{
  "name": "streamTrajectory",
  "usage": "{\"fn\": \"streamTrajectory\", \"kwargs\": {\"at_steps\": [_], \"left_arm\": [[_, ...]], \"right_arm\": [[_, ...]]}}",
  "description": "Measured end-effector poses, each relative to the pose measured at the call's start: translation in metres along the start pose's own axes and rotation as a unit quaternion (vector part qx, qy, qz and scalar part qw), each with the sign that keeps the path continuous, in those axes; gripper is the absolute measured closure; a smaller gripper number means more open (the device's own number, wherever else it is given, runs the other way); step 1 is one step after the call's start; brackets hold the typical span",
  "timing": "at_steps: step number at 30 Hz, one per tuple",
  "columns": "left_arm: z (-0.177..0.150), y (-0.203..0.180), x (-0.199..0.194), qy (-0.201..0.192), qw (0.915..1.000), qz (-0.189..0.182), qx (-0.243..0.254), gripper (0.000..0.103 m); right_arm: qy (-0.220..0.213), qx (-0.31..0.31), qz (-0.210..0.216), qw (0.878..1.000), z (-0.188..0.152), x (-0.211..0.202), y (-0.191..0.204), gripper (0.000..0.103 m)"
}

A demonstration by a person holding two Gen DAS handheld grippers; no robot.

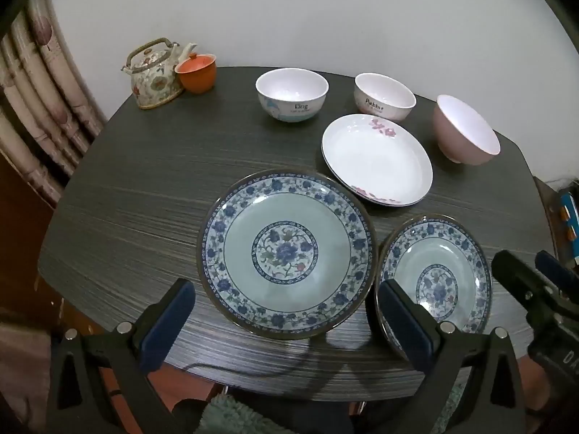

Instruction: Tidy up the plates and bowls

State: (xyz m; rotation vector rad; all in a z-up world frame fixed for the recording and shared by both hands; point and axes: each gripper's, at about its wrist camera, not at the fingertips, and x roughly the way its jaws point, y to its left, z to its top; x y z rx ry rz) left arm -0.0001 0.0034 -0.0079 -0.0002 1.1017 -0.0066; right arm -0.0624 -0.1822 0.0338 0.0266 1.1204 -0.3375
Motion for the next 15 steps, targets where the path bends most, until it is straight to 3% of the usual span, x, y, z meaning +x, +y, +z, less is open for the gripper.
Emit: {"fn": "streamTrajectory", "kwargs": {"at_steps": [15], "left_arm": [[0.0035,-0.0006,0.0042,0.009,1.0,-0.001,-0.002,0.0]], "right_arm": [[0.006,0.001,0.005,1.0,-0.0034,0.0047,0.0052,0.003]]}}
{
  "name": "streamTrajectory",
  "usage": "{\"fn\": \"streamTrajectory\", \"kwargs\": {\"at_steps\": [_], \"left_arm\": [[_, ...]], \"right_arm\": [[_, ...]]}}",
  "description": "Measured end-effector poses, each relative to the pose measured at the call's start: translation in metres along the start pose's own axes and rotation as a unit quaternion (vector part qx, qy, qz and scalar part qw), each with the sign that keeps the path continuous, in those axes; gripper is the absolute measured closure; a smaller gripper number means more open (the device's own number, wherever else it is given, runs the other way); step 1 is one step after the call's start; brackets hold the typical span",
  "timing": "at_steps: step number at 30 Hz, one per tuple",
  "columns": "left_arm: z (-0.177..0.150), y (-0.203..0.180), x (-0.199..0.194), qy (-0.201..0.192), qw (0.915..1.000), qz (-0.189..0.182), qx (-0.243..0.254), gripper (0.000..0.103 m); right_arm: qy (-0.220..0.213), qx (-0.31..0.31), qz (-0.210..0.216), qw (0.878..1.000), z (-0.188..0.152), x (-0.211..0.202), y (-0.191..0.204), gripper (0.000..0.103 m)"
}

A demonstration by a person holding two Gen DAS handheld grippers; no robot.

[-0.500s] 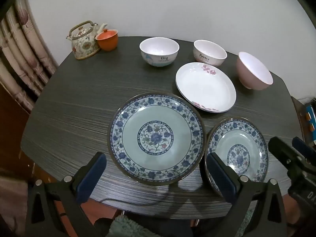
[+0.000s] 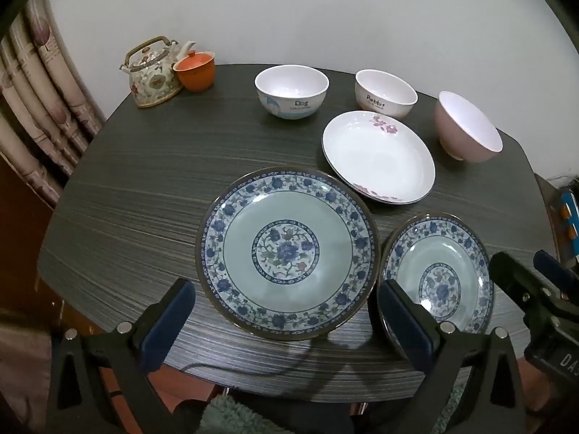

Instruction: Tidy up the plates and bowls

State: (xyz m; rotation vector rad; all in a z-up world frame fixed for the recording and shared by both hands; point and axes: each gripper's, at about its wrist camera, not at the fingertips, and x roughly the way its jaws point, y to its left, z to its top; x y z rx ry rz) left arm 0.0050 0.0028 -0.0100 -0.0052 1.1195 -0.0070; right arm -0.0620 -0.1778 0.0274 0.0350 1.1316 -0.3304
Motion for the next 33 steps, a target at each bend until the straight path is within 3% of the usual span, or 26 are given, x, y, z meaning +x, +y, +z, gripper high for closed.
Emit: {"fn": "streamTrajectory", "kwargs": {"at_steps": [33], "left_arm": [[-0.0044,0.0046,0.0043,0.003,0.9999,0.01,0.0,0.0]], "right_arm": [[0.01,0.001,0.009,1.0,-0.0021,0.0033,0.0039,0.009]]}}
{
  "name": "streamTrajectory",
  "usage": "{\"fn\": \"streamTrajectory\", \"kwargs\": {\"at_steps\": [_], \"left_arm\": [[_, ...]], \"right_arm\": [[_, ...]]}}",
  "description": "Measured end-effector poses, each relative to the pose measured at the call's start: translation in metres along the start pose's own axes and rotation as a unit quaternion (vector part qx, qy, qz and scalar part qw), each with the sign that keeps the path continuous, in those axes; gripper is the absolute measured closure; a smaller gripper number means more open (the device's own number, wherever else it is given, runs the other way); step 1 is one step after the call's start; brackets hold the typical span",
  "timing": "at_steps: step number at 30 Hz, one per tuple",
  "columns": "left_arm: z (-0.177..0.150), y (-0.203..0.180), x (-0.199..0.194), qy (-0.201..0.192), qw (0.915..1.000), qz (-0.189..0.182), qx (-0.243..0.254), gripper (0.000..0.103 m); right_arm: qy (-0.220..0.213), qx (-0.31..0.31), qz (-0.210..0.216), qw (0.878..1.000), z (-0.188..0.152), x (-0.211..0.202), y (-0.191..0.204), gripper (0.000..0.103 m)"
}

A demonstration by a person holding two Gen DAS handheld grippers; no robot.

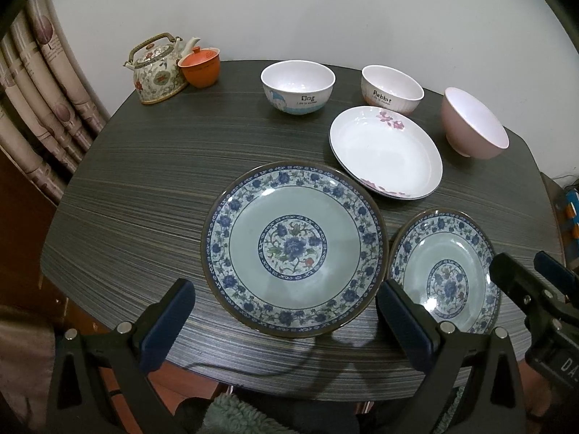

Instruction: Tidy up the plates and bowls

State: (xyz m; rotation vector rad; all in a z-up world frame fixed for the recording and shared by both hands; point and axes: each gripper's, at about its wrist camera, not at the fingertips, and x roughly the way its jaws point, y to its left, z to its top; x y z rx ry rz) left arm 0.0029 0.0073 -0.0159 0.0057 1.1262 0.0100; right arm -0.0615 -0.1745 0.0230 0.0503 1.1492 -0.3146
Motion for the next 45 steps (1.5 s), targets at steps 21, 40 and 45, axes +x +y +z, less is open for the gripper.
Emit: {"fn": "streamTrajectory", "kwargs": {"at_steps": [21,40,45], "left_arm": [[0.001,-0.001,0.0,0.001,1.0,0.003,0.003,0.0],[0.003,0.011,0.004,0.012,0.9998,-0.008,-0.015,0.0],[0.005,0.026,0.01,0.025,0.9986,-0.031,-0.036,0.001]], "right_arm": [[0.001,0.0,0.0,1.0,-0.002,-0.002,0.005,0.01],[0.008,-0.001,0.032,0.999,0.0,0.003,0.001,0.018],[0.013,-0.005,0.06,0.998,0.004,0.009,-0.002,0.022]]}}
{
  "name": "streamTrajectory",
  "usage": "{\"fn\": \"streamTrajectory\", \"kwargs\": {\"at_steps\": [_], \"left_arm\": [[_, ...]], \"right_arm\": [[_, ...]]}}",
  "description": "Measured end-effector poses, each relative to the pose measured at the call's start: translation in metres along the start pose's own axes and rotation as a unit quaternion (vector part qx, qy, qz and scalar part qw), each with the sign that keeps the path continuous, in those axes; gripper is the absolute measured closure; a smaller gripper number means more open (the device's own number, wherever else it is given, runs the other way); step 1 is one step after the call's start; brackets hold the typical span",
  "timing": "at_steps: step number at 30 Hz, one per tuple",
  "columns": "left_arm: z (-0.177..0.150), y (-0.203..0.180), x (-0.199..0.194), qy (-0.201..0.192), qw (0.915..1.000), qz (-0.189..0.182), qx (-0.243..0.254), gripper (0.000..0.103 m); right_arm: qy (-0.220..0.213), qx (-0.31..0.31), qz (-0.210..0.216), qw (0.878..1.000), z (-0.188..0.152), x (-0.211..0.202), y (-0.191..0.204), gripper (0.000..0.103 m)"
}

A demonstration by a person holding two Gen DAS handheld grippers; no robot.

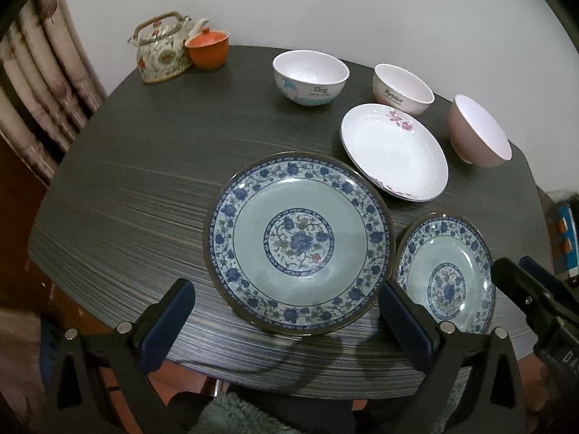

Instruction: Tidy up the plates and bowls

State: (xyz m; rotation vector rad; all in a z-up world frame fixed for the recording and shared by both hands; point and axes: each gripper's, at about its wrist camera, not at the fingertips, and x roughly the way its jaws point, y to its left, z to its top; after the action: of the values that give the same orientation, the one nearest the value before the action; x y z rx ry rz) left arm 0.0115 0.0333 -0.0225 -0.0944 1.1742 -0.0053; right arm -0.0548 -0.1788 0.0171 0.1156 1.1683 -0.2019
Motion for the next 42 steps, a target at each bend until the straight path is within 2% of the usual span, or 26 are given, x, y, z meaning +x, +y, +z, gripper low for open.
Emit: {"fn": "streamTrajectory", "kwargs": {"at_steps": [3,6,9,13,14,16,17,18,19,24,35,42], "left_arm": [[0.003,0.011,0.001,0.001,0.9998,-0.013,-0.013,0.007],[0.008,0.027,0.003,0.007,0.999,-0.028,-0.035,0.015],[0.013,0.044,0.008,0.017,0.9971,-0.044,-0.061,0.019],[0.019,0.063,0.017,0.031,0.9939,-0.057,-0.09,0.026],[0.021,0.069,0.02,0.038,0.9922,-0.064,-0.1,0.032],[0.023,0.079,0.025,0.047,0.9885,-0.082,-0.118,0.034],[0.024,0.085,0.028,0.053,0.9866,-0.087,-0.127,0.04],[0.024,0.088,0.03,0.056,0.9849,-0.092,-0.135,0.049],[0.024,0.092,0.033,0.059,0.9827,-0.102,-0.143,0.05],[0.022,0.107,0.046,0.075,0.9751,-0.122,-0.169,0.05],[0.02,0.124,0.066,0.093,0.9643,-0.149,-0.198,0.05],[0.022,0.126,0.079,0.097,0.9616,-0.16,-0.201,0.05]], "right_arm": [[0.015,0.001,0.037,0.999,0.005,0.008,-0.003,0.022],[0.028,0.005,0.075,0.997,0.01,0.017,-0.005,0.027],[0.045,0.011,0.111,0.993,0.018,0.028,-0.006,0.031],[0.063,0.011,0.125,0.99,0.026,0.041,-0.005,0.041],[0.071,0.014,0.129,0.989,0.028,0.046,-0.004,0.043],[0.083,0.022,0.139,0.986,0.033,0.057,-0.005,0.048],[0.088,0.025,0.143,0.986,0.034,0.061,-0.005,0.05],[0.096,0.031,0.145,0.984,0.035,0.068,-0.004,0.054],[0.1,0.034,0.149,0.983,0.036,0.071,-0.005,0.057],[0.124,0.04,0.163,0.978,0.043,0.097,-0.002,0.066],[0.152,0.032,0.152,0.976,0.051,0.133,0.001,0.069],[0.158,0.033,0.157,0.974,0.049,0.147,0.003,0.072]]}}
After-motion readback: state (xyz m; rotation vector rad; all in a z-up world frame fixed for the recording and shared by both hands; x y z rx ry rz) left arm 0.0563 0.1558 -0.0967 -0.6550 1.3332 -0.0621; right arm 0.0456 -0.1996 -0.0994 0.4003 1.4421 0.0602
